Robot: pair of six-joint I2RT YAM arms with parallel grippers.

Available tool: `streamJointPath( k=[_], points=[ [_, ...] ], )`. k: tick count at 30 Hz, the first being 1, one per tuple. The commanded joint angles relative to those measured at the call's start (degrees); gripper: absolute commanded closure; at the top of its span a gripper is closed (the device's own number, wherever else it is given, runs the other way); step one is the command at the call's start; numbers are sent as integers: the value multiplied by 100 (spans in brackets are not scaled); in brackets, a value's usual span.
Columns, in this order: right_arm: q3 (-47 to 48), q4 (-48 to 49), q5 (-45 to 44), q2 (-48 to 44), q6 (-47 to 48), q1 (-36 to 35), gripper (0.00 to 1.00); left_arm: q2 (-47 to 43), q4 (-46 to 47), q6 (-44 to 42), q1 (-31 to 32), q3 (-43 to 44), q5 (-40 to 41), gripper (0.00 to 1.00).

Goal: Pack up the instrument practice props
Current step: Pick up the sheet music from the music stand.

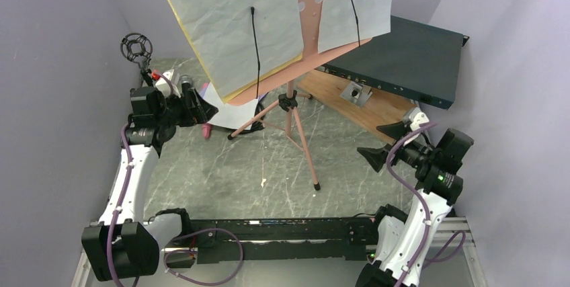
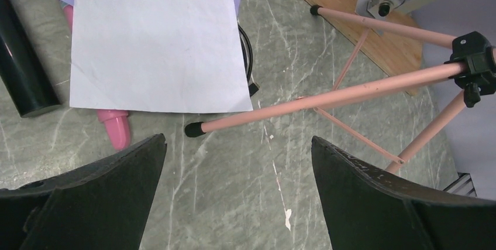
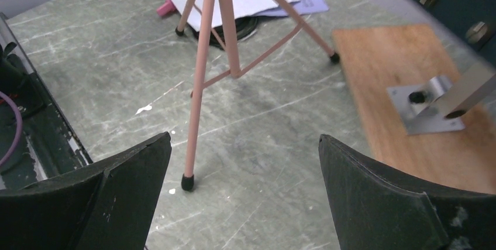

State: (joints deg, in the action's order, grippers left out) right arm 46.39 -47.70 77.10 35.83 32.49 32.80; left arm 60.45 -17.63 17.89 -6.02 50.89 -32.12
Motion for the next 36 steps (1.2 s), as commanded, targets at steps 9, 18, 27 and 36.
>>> streamJointPath(
  k=[9, 18, 27, 36],
  points=[
    [2337, 758, 171, 846, -1259, -1, 0, -375, -168, -64, -2, -27, -308, 1],
    [3430, 1883, -890, 2111, -2787, -315, 0, -507, -161, -36, -4, -58, -268, 1],
    [4353, 2413, -1703, 2939, -3560, -1073, 0, -503, -224, -49, -4, -36, -181, 1],
    [4860, 3275, -2144, 3676, -4579, -1200, 0, -451, -238, -45, -4, -40, -172, 0]
  ],
)
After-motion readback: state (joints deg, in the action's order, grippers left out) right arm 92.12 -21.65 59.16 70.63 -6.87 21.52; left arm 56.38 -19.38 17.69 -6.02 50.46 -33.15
